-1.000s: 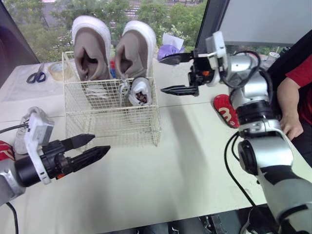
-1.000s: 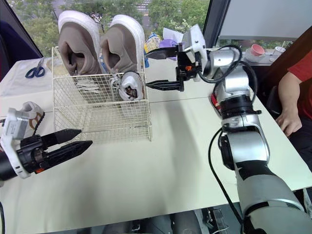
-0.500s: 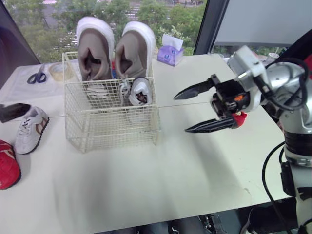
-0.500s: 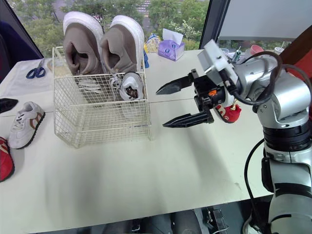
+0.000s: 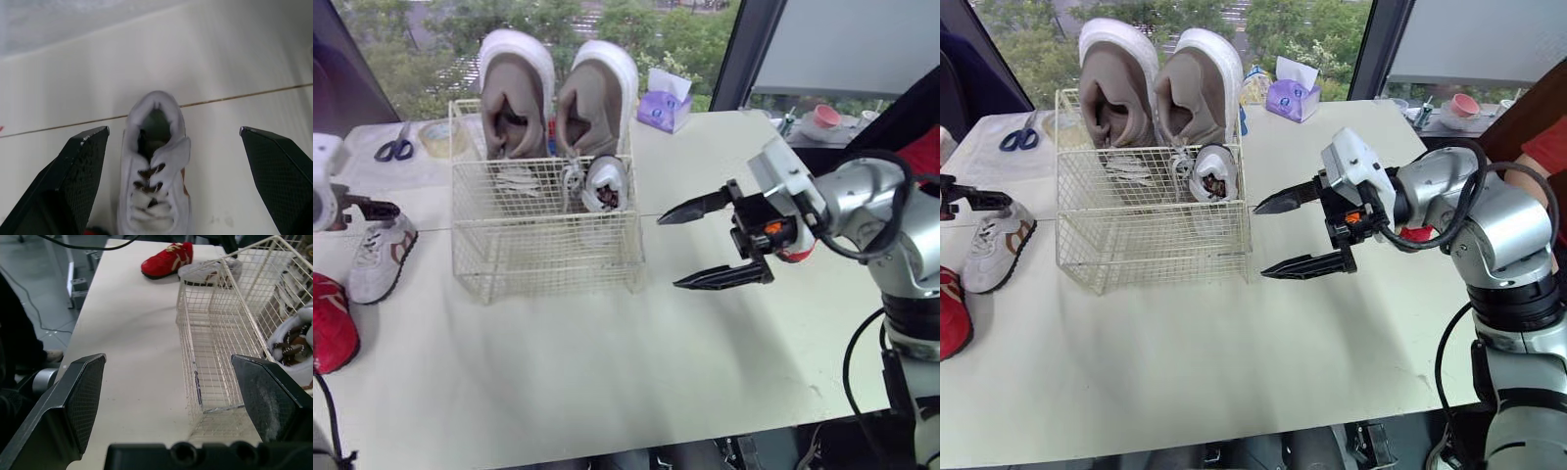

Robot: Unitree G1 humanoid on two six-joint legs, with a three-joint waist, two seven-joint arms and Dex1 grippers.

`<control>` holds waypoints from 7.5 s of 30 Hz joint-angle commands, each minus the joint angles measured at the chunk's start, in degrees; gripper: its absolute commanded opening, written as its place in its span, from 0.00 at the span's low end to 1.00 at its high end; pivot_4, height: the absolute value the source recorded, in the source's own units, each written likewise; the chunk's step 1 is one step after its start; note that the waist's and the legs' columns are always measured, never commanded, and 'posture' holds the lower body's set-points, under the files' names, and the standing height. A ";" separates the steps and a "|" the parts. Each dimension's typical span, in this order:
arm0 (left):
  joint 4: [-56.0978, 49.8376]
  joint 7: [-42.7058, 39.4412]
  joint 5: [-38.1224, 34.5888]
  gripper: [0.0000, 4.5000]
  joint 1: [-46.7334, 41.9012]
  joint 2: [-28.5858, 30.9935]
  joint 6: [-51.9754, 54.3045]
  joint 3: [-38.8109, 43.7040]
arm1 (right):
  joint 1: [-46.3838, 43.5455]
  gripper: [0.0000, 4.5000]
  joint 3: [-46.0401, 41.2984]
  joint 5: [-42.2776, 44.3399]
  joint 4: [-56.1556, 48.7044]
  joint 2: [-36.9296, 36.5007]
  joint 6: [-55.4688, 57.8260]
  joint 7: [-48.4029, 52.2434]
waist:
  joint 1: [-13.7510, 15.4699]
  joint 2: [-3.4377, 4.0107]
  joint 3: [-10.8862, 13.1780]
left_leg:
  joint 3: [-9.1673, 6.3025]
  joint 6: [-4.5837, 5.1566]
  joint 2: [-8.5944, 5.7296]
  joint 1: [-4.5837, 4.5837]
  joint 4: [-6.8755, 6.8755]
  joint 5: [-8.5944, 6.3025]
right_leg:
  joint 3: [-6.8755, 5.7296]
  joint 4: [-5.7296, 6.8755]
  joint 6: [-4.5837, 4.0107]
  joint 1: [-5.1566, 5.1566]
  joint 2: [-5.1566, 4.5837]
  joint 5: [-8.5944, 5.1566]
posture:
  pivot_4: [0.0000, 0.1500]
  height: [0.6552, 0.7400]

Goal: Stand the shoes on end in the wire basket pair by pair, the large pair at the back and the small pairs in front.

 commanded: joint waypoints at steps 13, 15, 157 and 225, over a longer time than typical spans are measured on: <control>16.96 3.84 14.73 0.52 3.65 -10.28 -7.22 5.10 | 4.31 1.00 -7.79 6.56 -7.39 -1.44 4.03 -12.03 | -0.28 -0.07 -0.02 | -0.02 0.39 0.03 0.06 0.16 -0.21 | 0.03 0.22 0.14 0.01 -0.14 0.06 | 1.00 1.00; 17.04 5.27 14.66 0.32 5.07 -10.93 -7.35 7.19 | 4.49 1.00 -7.90 6.82 -7.48 -1.67 4.16 -12.88 | -0.30 -0.07 -0.03 | -0.03 0.40 0.03 0.10 0.16 -0.22 | 0.05 0.28 0.14 0.01 -0.16 0.06 | 1.00 1.00; -109.02 23.40 -71.56 1.00 74.05 -10.34 6.19 29.50 | 11.44 0.81 -19.98 -23.10 74.19 12.84 -44.46 -40.53 | -0.80 1.16 -0.33 | -0.55 0.82 -0.03 0.22 1.05 -0.48 | 0.27 -0.13 0.20 0.83 0.09 0.22 | 1.00 1.00; -60.74 29.76 -71.35 0.03 3.79 -50.06 7.58 54.65 | -5.03 0.99 -22.42 37.53 -0.64 45.66 -14.16 -72.96 | -1.29 0.90 -0.06 | -0.74 0.30 0.02 0.17 1.06 -0.15 | 0.31 0.75 0.62 0.64 -0.13 0.33 | 1.00 1.00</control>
